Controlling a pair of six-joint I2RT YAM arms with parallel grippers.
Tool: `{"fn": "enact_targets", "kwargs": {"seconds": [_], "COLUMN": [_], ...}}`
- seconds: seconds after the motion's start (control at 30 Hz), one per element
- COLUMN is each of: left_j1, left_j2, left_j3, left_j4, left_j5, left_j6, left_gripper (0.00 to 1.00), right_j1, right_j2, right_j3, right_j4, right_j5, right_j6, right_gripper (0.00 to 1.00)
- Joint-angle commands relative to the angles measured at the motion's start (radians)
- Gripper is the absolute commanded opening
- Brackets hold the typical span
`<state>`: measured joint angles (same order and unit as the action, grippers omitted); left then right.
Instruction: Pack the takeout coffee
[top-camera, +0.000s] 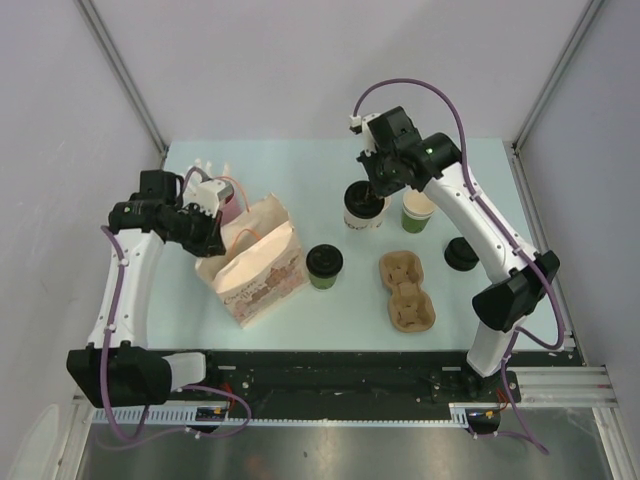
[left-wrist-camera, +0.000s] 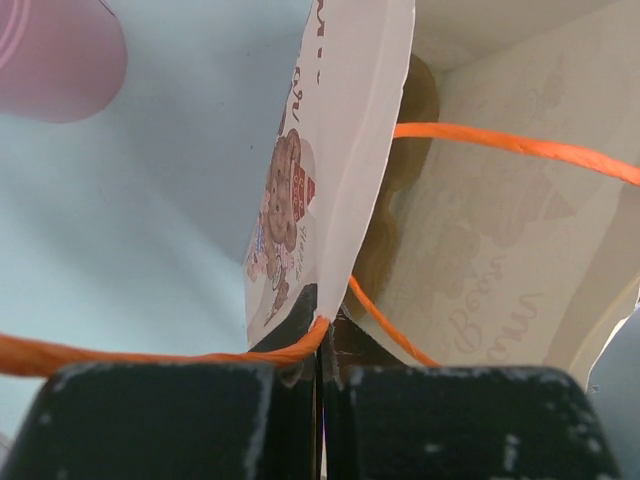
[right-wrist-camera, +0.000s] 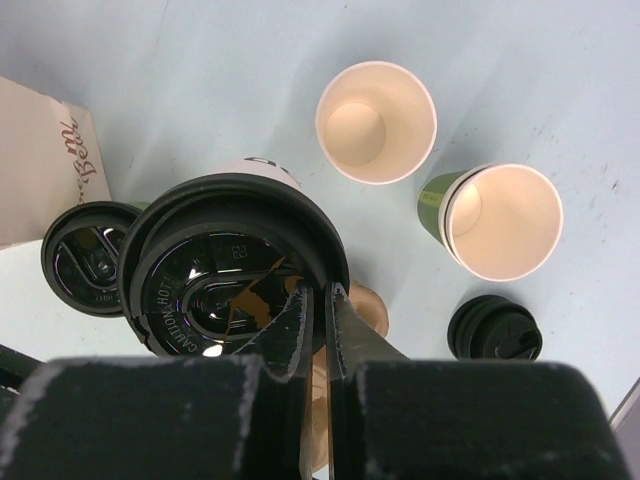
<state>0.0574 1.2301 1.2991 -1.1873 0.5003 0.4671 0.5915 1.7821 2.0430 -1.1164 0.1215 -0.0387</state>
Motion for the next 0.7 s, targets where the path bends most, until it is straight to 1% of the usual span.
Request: {"fn": "enact_targets", "kwargs": {"seconds": [0.0,0.13,0.33,0.5,0.53,0.6,0.63,0.67], "left_j1": [-0.034,-0.111,-0.114,-0.114,-0.114,-0.114,-0.114,-0.113], "left_j2": [-0.004,-0.015,-0.03,-0.05,-0.055,-0.063,-0.066,-0.067], "left_j3": [0.034,0.039,0.032,0.081,0.089,0.103,0.106,0.108], "left_j4": [0.014,0.015,0.015,0.014,0.014,0.012,0.012,0.012], "left_j5": [0.004,0.015,0.009,-0.029,-0.042,-0.072,-0.08,-0.082], "left_j6": [-0.044,-0.071,-0.071,-0.076,-0.074,-0.068,-0.07,-0.068], "left_gripper": [0.01,0.0,0.0,0.0,0.02,0.07,0.13,0.15], "right_j1": [-0.002,0.004,0.016,0.054,0.066,0.099,0.109,0.125], "right_j2": [-0.05,-0.035,0.01,0.048,0.053,0.057,0.057,0.053], "right_j3": [0.065,0.123,0.258,0.391,0.432,0.46,0.467,0.476], "right_j4": [-0.031,-0.049,-0.098,-0.135,-0.137,-0.134,-0.129,-0.12], "right_j5": [0.021,0.017,0.02,0.006,0.001,-0.016,-0.022,-0.037], "right_j6": [-0.013,-0.01,-0.009,0.017,0.02,0.034,0.034,0.034], "right_gripper": [0.0,0.0,0.0,0.0,0.0,0.0,0.0,0.0]}}
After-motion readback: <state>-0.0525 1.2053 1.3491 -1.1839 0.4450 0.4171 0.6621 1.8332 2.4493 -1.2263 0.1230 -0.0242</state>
